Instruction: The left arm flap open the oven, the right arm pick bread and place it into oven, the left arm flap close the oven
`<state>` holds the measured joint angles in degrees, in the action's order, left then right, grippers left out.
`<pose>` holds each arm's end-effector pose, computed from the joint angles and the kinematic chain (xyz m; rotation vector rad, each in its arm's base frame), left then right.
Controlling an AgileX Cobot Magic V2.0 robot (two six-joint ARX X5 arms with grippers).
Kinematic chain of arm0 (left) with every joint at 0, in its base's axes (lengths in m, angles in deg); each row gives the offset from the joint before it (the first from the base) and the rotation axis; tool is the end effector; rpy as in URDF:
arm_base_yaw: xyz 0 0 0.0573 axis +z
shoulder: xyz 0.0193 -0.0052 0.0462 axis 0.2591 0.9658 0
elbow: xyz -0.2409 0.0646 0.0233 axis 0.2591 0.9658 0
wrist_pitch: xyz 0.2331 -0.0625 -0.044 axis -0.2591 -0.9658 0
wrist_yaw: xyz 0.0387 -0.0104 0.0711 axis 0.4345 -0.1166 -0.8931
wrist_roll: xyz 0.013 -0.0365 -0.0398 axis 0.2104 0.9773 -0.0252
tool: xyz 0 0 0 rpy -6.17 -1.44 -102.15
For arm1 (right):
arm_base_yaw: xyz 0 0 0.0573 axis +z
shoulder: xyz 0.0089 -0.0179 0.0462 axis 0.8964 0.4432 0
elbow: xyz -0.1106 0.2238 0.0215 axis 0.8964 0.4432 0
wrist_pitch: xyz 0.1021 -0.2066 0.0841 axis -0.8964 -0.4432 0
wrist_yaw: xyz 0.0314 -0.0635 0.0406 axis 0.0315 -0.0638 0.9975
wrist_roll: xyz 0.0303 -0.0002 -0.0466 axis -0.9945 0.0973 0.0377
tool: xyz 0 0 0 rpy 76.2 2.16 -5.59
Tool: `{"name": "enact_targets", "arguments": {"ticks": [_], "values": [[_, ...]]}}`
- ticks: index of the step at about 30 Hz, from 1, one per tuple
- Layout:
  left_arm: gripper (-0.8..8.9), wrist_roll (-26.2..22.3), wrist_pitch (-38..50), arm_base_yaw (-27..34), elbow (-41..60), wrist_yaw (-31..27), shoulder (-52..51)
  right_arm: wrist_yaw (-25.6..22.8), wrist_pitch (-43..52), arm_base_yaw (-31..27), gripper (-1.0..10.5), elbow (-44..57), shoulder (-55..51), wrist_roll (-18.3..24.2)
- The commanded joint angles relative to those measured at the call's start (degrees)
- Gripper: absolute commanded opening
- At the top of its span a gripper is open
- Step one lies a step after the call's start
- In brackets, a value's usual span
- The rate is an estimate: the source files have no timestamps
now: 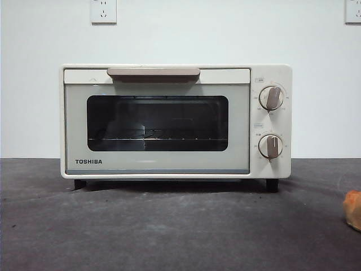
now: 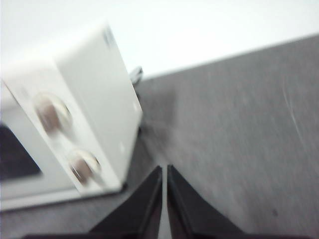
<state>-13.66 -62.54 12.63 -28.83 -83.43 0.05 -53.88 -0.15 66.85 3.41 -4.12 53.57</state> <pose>0.1020 -0.0062 0.1925 -0.3356 0.1384 -0.0787 0.0980 0.0078 0.1879 0.3345 0.0823 0.1162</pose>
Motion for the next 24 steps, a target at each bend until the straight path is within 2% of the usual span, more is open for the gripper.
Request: {"name": "enact_targets", "arguments": {"ticks": [1,6,15,24], "values": [[0.17,2.1,0.74,-0.07,-4.87,0.0,3.5,0.42,-1.51,0.09,0.1,-4.48,1.73,-3.37],[0.16,0.94,0.02,-0.24,-15.32,1.11,13.18,2.19,-7.1,0.09,0.1,-14.82,7.34,-3.04],[0.16,-1.97,-8.92,-1.49,-35.23,9.66,30.29,8.59,-15.89,0.09,0.1,-32.37,18.88,0.85],[0.16,-8.59,-21.75,-8.5,-51.78,18.56,42.23,19.65,-27.87,0.09,0.1,-48.61,30.77,7.39]]}}
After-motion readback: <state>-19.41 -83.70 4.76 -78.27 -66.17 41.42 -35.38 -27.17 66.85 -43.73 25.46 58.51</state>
